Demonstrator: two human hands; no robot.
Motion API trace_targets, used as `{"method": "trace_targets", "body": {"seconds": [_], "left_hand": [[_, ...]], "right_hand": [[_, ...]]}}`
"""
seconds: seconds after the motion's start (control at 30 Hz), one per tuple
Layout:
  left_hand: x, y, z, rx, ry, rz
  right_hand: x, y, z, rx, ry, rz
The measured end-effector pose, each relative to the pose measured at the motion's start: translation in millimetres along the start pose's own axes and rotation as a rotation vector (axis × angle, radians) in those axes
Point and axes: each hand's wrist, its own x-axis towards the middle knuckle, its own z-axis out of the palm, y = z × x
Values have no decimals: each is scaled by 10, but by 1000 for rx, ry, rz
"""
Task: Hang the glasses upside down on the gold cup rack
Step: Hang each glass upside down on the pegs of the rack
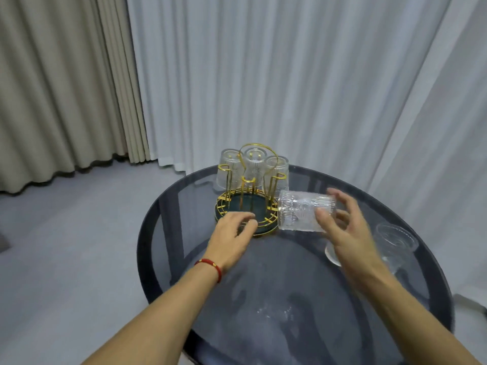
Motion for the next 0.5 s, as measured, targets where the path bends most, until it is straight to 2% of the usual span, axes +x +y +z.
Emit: {"method": "trace_targets", "body": {"seconds": [0.1, 0.27, 0.5], "left_hand": [[93, -240, -14, 347, -98, 7], [156, -362, 16, 497, -155, -10], [153, -392, 29, 580, -150, 25]], "right_hand": [[269, -459, 201, -137, -31, -206], [864, -960, 961, -575, -127, -440], [1188, -759, 1609, -790, -264, -345]]}}
